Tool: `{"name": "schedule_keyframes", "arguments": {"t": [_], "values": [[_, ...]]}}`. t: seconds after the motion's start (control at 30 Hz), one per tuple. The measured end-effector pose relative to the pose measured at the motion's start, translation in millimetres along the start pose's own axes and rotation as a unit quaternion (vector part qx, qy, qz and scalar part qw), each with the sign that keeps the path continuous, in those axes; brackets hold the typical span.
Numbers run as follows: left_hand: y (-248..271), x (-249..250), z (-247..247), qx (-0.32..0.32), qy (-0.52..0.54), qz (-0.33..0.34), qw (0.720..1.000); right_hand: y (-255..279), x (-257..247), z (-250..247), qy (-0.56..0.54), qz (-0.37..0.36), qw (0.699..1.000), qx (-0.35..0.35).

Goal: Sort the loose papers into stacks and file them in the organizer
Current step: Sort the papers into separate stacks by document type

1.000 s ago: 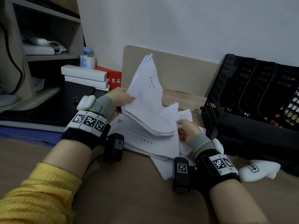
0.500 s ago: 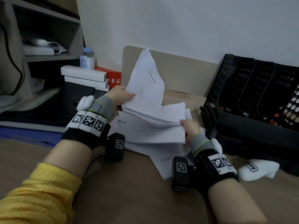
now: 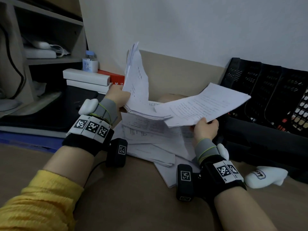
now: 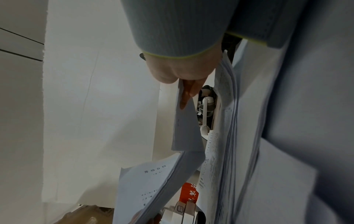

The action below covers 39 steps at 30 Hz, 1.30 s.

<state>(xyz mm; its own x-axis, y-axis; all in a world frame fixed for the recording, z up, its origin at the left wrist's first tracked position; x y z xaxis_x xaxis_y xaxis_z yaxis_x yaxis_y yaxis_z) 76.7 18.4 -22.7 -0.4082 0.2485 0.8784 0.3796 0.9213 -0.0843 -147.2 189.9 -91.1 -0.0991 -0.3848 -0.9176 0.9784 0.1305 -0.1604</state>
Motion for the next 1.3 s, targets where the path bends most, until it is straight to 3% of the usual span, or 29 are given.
{"name": "schedule_keyframes", "arguments": {"t": [0.2, 0.33, 0.43, 0.6, 0.83, 0.97, 1.03, 1.17, 1.3], "values": [[-0.7, 1.2, -0.6, 0.032, -0.073, 0.018, 0.997, 4.1, -8.9, -6.6, -0.044, -0.016, 0.997, 0.056], [0.0, 1.4, 0.4, 0.026, -0.073, 0.015, 0.997, 8.3, -11.3, -2.6, -0.119, 0.01, 0.992, 0.04], [-2.4, 0.7, 5.8, 0.005, -0.03, 0.012, 0.999, 12.6, -10.8, 9.8, -0.17, 0.076, 0.981, -0.05], [2.5, 3.6, 20.5, -0.082, 0.125, -0.012, 0.989, 31.0, -10.9, 29.1, -0.09, 0.144, 0.96, -0.224], [-2.5, 3.8, 32.2, -0.092, 0.134, 0.004, 0.987, 35.8, -9.0, 33.7, 0.02, 0.125, 0.951, -0.284], [-8.4, -2.9, 30.1, -0.119, 0.157, -0.011, 0.98, 44.3, -10.6, 37.7, 0.049, 0.151, 0.91, -0.383], [-8.7, -5.0, 28.0, -0.115, 0.169, -0.017, 0.979, 45.3, -9.8, 38.6, 0.057, 0.163, 0.91, -0.378], [-12.2, -7.9, 28.8, -0.105, 0.2, -0.019, 0.974, 36.5, -4.9, 34.4, 0.083, 0.168, 0.939, -0.289], [-12.9, -6.4, 29.4, -0.11, 0.204, -0.005, 0.973, 31.6, -1.6, 30.6, 0.116, 0.152, 0.946, -0.262]]}}
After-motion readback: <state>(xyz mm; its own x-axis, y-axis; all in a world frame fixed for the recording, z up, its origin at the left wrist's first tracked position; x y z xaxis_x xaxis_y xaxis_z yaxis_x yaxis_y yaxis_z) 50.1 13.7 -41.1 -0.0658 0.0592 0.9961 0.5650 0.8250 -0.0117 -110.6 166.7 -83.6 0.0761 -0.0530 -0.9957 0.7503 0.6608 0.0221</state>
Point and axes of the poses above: each hand's wrist, its own y-axis away from the middle knuckle, its own z-axis out of the palm, x = y × z, the point moved 3 cm from there along -y, towards the middle knuckle, and after that the axes turned 13 degrees about -y, right-handed, at the moved point
